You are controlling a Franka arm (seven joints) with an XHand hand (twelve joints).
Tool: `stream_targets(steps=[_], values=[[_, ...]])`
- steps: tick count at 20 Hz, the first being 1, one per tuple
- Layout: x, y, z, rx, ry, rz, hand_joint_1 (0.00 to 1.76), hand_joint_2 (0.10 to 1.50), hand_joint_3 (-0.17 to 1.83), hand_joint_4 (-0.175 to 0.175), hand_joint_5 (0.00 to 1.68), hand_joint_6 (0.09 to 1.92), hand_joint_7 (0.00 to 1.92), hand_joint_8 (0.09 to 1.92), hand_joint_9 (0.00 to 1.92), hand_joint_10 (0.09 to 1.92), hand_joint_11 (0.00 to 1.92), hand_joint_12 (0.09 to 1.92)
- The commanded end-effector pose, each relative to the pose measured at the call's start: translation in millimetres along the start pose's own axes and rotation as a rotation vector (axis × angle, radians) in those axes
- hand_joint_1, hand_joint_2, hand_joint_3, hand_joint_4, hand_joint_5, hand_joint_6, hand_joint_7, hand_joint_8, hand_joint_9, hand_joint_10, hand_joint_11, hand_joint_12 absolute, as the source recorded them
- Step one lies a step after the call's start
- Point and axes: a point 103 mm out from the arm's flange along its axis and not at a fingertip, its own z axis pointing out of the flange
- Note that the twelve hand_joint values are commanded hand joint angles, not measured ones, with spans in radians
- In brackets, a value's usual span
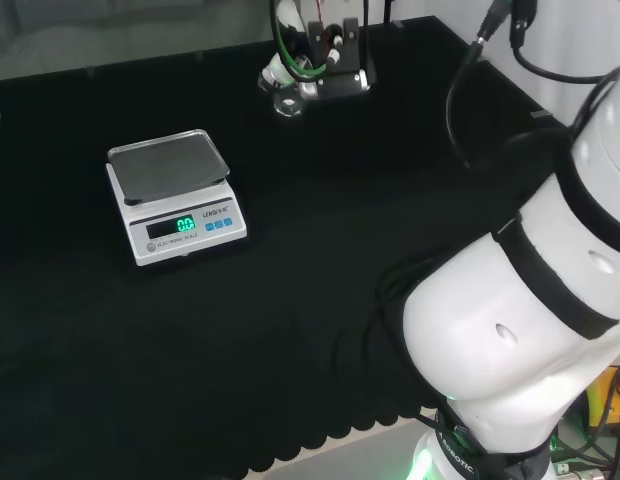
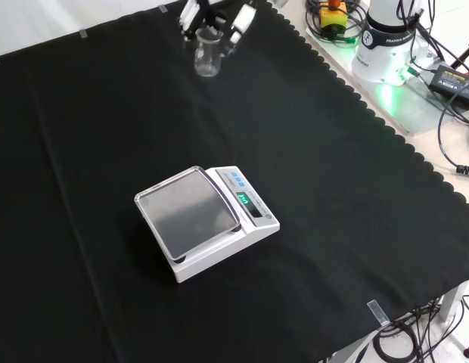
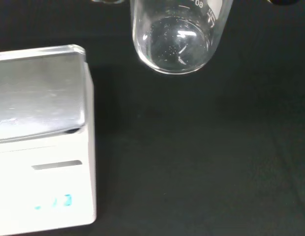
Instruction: Put the beaker on the electronic balance.
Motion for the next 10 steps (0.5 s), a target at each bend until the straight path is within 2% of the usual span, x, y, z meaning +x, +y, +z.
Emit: stream_targets(steps=[1,10], values=[[11.9,-13.9,-3.6,0.029,-0.031,-0.050,1.14,1.12,-0.04,-0.124,1.01,0.96,1.08,0.82,1.62,0.28,1.76,0.51],[17.3,-9.7,-2.0,0.031,-0.022,-0.062,1.14,1.11,-0.04,-0.120,1.01,0.96,1.09,0.82,1.62,0.28,1.76,0.51]])
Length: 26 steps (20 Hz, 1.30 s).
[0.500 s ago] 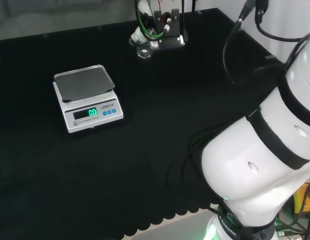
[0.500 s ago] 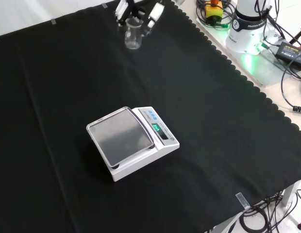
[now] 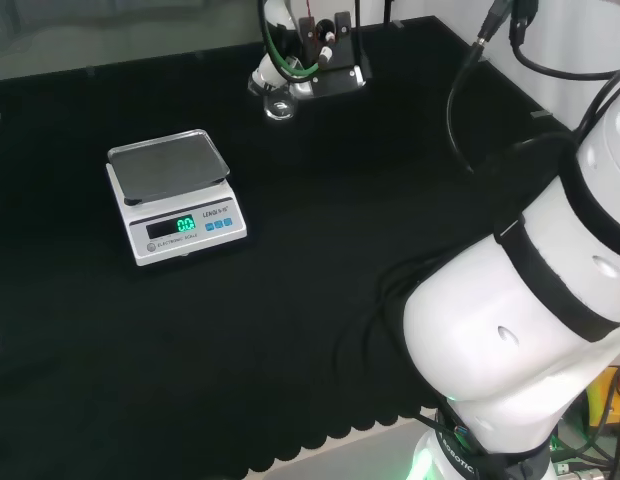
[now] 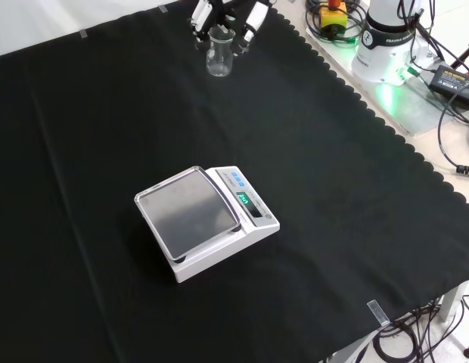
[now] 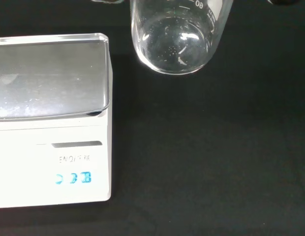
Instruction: Put the beaker on the electronic balance.
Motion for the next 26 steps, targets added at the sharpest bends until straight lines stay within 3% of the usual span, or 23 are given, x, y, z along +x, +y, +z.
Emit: stream_targets(steps=[1,18,26], values=[[6.3,6.1,0.4,0.010,0.010,-0.019,1.14,1.11,-0.04,-0.119,1.01,0.96,1.09,0.82,1.62,0.28,1.76,0.51],[85.9,97.6,23.5,0.074,0.043,-0.163,1.14,1.11,-0.03,-0.117,1.01,0.95,1.09,0.82,1.63,0.29,1.76,0.51],[123.2,142.8,47.3,0.115,0.021,-0.200,1.14,1.11,-0.03,-0.117,1.02,0.95,1.09,0.82,1.63,0.29,1.76,0.50]])
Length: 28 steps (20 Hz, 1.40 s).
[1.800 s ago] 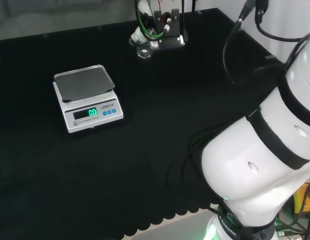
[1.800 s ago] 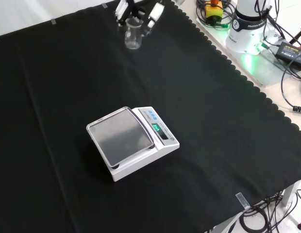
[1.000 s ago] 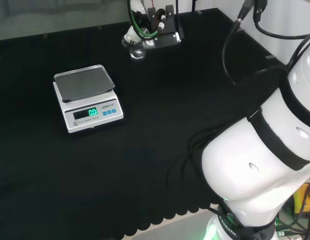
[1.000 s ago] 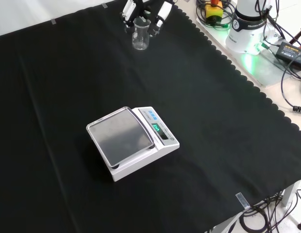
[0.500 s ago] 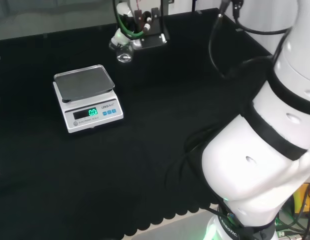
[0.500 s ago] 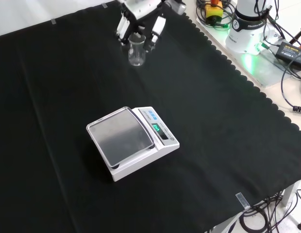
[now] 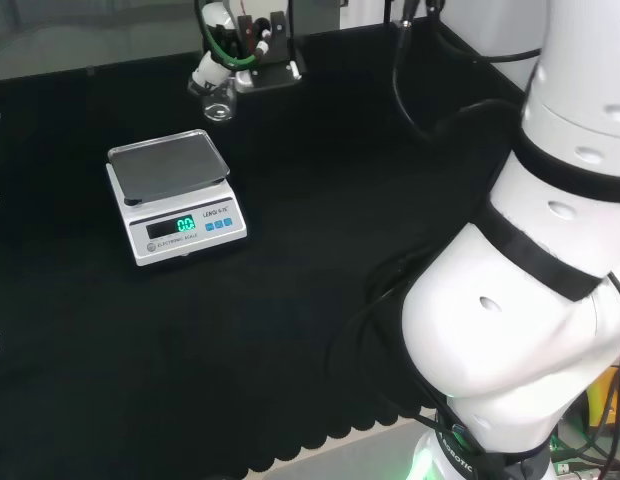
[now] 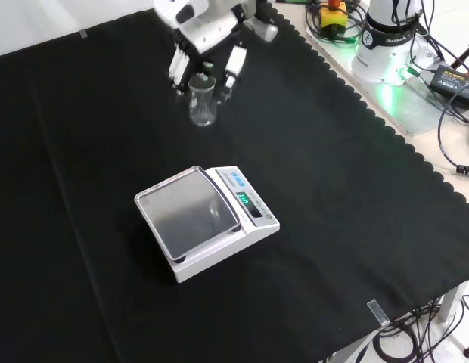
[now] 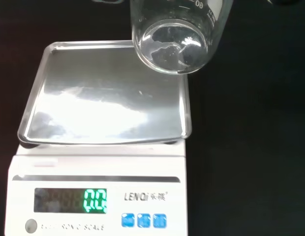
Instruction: Put the beaker on the electronic balance.
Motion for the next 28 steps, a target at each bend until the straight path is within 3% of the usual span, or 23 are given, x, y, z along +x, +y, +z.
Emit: stream_targets(steps=[1,9,16,23,28], values=[[46.0,69.5,37.4,0.071,-0.017,-0.067,1.14,1.11,-0.03,-0.117,1.02,0.94,1.09,0.82,1.63,0.29,1.76,0.50],[56.6,98.2,64.7,0.109,0.005,-0.059,1.14,1.10,-0.03,-0.119,1.02,0.94,1.10,0.81,1.63,0.30,1.76,0.50],[50.1,113.8,83.9,0.133,0.015,-0.007,1.14,1.10,-0.03,-0.120,1.02,0.94,1.10,0.81,1.64,0.30,1.75,0.50],[44.2,120.8,93.1,0.117,0.042,0.019,1.14,1.10,-0.02,-0.121,1.02,0.94,1.10,0.81,1.64,0.31,1.76,0.50],[52.7,122.1,95.0,0.105,0.050,0.027,1.14,1.10,-0.02,-0.121,1.02,0.94,1.10,0.81,1.64,0.31,1.76,0.50]])
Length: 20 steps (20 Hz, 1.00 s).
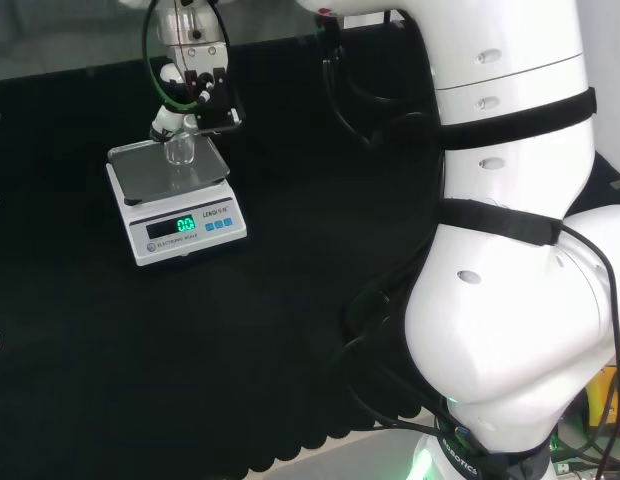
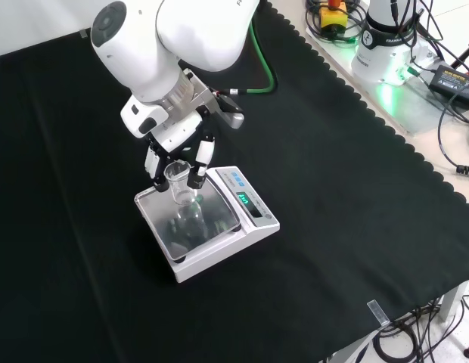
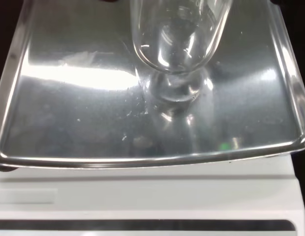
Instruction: Put the beaker on the electronic balance.
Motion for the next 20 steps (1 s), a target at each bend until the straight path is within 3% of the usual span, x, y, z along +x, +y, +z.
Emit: stream_targets(steps=[1,14,20], values=[[7.4,1.2,2.5,-0.007,0.008,0.009,1.14,1.10,-0.02,-0.121,1.02,0.94,1.10,0.81,1.64,0.31,1.76,0.50],[19.0,14.6,20.1,0.041,-0.045,0.018,1.14,1.10,-0.02,-0.123,1.02,0.94,1.10,0.81,1.64,0.31,1.75,0.49],[21.5,16.9,21.6,0.036,-0.062,0.024,1.14,1.10,-0.02,-0.122,1.02,0.94,1.09,0.81,1.64,0.31,1.75,0.49]])
